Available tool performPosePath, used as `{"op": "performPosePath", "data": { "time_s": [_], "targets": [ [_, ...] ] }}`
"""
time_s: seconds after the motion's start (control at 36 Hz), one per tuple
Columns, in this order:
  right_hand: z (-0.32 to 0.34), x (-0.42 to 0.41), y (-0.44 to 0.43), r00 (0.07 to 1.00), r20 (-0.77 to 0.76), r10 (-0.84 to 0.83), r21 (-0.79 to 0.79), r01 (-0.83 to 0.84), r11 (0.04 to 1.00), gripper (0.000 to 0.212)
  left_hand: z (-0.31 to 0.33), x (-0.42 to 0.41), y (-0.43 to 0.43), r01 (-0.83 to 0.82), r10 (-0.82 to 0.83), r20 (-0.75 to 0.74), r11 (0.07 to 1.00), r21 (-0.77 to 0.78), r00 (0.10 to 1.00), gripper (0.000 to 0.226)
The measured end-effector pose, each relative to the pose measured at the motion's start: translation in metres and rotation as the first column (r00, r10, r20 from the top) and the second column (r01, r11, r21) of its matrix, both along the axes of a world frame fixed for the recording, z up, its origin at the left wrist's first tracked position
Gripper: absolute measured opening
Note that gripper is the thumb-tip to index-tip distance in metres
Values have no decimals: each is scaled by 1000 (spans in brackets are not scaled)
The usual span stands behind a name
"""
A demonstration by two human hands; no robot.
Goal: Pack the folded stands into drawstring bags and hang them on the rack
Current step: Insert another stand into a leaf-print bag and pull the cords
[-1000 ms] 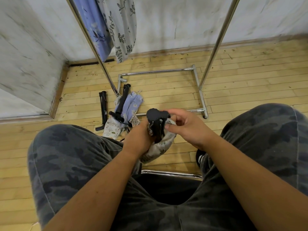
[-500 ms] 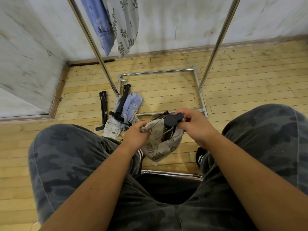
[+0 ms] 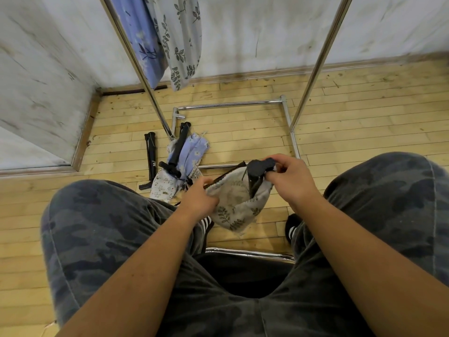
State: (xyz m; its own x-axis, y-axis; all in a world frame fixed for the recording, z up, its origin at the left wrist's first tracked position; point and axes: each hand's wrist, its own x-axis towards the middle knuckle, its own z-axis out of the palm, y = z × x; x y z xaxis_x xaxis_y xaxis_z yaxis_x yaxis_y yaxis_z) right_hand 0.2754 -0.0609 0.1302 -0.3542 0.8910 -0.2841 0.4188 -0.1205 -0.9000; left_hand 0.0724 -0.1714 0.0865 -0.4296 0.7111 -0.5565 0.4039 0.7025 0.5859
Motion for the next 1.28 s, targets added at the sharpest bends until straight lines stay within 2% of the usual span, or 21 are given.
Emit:
{"op": "performPosePath", "data": {
  "time_s": [0.08,0.17,0.25,0.33,0.47,0.56,0.64,0.69,0.75,0.81,0.86,1.0,1.11,1.28],
  "targets": [
    [-3,1,3,999,6,-47,25,47,999,34,-4,1,-3,-5,7,12,979,-206,1000,36],
    [-3,3,4,996,19,-86,35,85,996,31,0,8,-4,-80,130,178,962,-262,975,38],
    [0,4,5,994,32,-107,51,105,993,32,1,10,-1,-57,91,237,988,-147,967,27],
    [1,5,6,988,39,-150,56,148,987,31,4,11,2,-2,8,203,1000,-31,979,19],
    [0,4,6,986,46,-161,54,159,986,32,10,13,1,13,-35,155,989,146,987,35],
    [1,3,6,986,35,-162,60,160,985,31,15,17,4,12,-69,229,971,241,971,33],
    [1,2,5,986,30,-162,57,160,985,30,14,18,3,55,-135,259,954,295,956,49],
    [1,2,5,986,28,-164,53,162,985,30,11,18,2,142,-208,198,942,303,958,60],
    [2,3,4,987,21,-162,52,161,986,30,8,18,3,271,-296,47,919,285,954,59],
    [3,3,4,986,15,-164,50,163,985,31,6,18,3,364,-341,-132,900,241,931,46],
    [4,3,4,986,13,-168,48,168,985,30,2,17,4,380,-327,-236,894,238,915,29],
    [4,2,4,987,40,-156,50,154,987,32,4,12,4,305,-245,-207,889,342,947,13],
    [4,2,2,987,76,-145,61,140,988,36,7,11,2,295,-238,-193,881,371,952,22],
    [6,1,0,986,138,-98,88,87,992,39,12,15,3,209,-159,-142,852,479,977,21]
  ]
}}
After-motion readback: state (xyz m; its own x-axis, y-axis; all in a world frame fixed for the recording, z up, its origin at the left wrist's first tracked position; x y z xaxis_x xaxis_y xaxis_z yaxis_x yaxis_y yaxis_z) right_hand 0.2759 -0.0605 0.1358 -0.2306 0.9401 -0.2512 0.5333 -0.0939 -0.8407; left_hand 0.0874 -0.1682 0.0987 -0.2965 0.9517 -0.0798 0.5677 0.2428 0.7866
